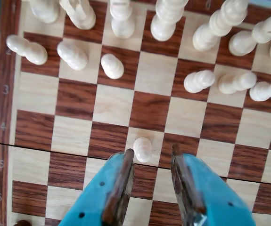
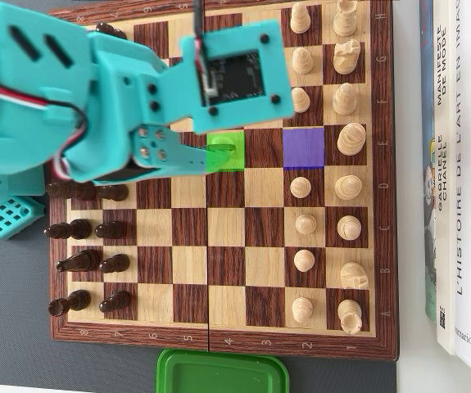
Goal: Play chess
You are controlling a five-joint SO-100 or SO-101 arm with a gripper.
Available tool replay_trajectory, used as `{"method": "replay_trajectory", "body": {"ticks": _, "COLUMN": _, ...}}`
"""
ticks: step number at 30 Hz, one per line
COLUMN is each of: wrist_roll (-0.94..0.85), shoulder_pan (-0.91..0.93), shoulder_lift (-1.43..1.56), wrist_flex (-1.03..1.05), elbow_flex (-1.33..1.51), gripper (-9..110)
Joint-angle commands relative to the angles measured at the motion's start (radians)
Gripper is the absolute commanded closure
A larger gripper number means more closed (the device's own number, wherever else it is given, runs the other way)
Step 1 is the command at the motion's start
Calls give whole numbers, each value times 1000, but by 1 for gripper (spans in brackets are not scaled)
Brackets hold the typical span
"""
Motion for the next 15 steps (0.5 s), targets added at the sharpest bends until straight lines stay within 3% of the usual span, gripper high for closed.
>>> {"method": "replay_trajectory", "body": {"ticks": 1, "wrist_roll": -2, "shoulder_pan": 3, "shoulder_lift": 98, "wrist_flex": -2, "elbow_flex": -23, "gripper": 88}}
{"method": "replay_trajectory", "body": {"ticks": 15, "wrist_roll": -2, "shoulder_pan": 130, "shoulder_lift": 477, "wrist_flex": -2, "elbow_flex": -21, "gripper": 88}}
